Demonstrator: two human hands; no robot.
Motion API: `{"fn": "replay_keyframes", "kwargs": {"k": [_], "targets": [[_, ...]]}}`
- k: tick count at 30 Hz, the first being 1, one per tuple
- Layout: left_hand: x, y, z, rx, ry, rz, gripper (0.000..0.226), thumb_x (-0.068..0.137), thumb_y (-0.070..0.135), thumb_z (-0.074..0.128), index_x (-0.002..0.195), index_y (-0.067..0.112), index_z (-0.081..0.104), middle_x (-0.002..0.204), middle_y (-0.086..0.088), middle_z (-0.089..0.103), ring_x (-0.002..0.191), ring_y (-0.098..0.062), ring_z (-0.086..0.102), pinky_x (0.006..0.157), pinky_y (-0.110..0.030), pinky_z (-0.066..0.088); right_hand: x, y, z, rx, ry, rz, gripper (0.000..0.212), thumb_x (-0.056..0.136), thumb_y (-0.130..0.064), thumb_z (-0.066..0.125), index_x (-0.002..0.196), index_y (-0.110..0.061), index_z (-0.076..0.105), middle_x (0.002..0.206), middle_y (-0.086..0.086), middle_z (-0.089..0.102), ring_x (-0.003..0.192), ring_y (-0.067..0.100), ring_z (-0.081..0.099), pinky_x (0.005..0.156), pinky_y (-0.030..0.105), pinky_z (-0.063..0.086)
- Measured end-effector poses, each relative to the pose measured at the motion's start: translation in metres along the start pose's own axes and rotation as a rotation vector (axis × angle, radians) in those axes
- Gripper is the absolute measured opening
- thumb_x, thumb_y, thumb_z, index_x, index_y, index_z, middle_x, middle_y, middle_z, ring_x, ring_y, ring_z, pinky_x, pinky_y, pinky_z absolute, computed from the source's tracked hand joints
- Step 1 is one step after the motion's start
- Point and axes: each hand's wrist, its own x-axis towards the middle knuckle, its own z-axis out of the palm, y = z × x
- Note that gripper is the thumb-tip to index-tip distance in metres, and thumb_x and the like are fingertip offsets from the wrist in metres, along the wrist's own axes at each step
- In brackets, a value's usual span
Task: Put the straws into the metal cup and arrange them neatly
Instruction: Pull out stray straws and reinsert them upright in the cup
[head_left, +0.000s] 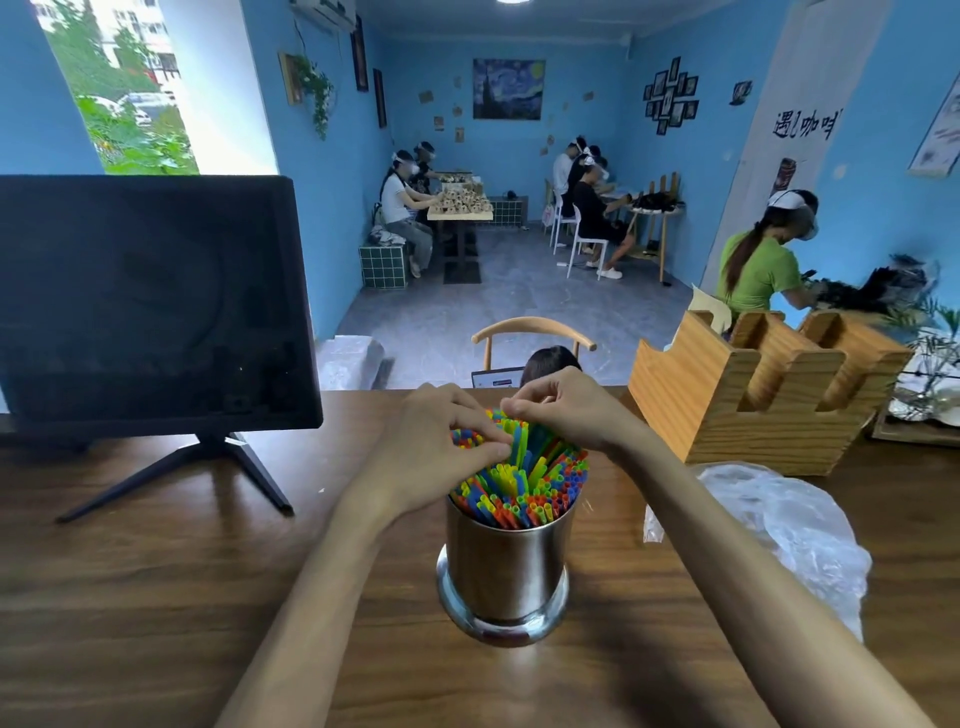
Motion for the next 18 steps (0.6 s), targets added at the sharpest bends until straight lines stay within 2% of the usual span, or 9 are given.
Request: {"fn": "replay_keyframes", "kwargs": {"k": [3, 6, 8, 10, 13, 18], "targets": [[-0.002, -0.001, 0.001, -0.076, 0.014, -0.003, 0.012, 0.084, 0.038, 0.08, 0.091, 0.048, 0.078, 0.099, 0.015, 0.063, 0.098, -0.001, 0.056, 0.082, -0.024, 0.046, 0.0, -0.002, -0.002, 0.036, 0.045, 0.011, 0.025, 0.089, -0.042, 0.074, 0.089, -0.018, 0.082, 0.078, -0.008, 0.075, 0.08, 0.006, 0.069, 0.071, 0.026, 0.053], [-0.006, -0.002, 0.003, -0.154, 0.08, -0.008, 0.019, 0.086, 0.037, 0.079, 0.103, 0.045, 0.078, 0.098, 0.015, 0.063, 0.091, -0.001, 0.058, 0.072, -0.012, 0.039, -0.001, -0.008, -0.006, 0.049, 0.121, 0.02, 0.025, 0.089, -0.04, 0.075, 0.084, -0.016, 0.081, 0.077, -0.011, 0.072, 0.081, 0.006, 0.067, 0.071, 0.024, 0.046], [-0.007, -0.003, 0.004, -0.183, 0.138, -0.016, 0.021, 0.086, 0.035, 0.079, 0.106, 0.043, 0.077, 0.093, 0.015, 0.062, 0.085, -0.003, 0.056, 0.069, -0.009, 0.037, -0.001, -0.012, -0.01, 0.026, 0.152, 0.022, 0.025, 0.09, -0.037, 0.074, 0.082, -0.014, 0.079, 0.076, -0.009, 0.072, 0.079, 0.004, 0.066, 0.069, 0.023, 0.045], [-0.007, -0.004, 0.003, -0.211, 0.159, -0.027, 0.02, 0.087, 0.035, 0.078, 0.106, 0.042, 0.078, 0.091, 0.014, 0.06, 0.082, -0.004, 0.055, 0.068, -0.01, 0.039, -0.002, -0.016, -0.011, -0.017, 0.141, 0.014, 0.025, 0.091, -0.034, 0.073, 0.08, -0.012, 0.078, 0.075, -0.01, 0.071, 0.074, 0.0, 0.065, 0.068, 0.024, 0.046], [-0.009, -0.004, 0.003, -0.255, 0.155, -0.057, 0.017, 0.087, 0.036, 0.077, 0.103, 0.041, 0.078, 0.095, 0.013, 0.062, 0.083, -0.002, 0.057, 0.068, -0.011, 0.043, 0.0, -0.015, -0.01, -0.12, 0.104, -0.013, 0.024, 0.092, -0.033, 0.071, 0.078, -0.015, 0.077, 0.075, -0.013, 0.069, 0.078, 0.004, 0.066, 0.075, 0.035, 0.056], [-0.014, -0.004, 0.004, -0.268, 0.186, -0.065, 0.014, 0.087, 0.032, 0.077, 0.099, 0.04, 0.076, 0.098, 0.008, 0.065, 0.082, 0.004, 0.056, 0.067, -0.009, 0.044, 0.0, -0.02, -0.003, -0.278, 0.175, -0.123, 0.016, 0.096, -0.031, 0.064, 0.09, -0.018, 0.071, 0.092, -0.009, 0.063, 0.085, 0.01, 0.063, 0.079, 0.036, 0.056]]}}
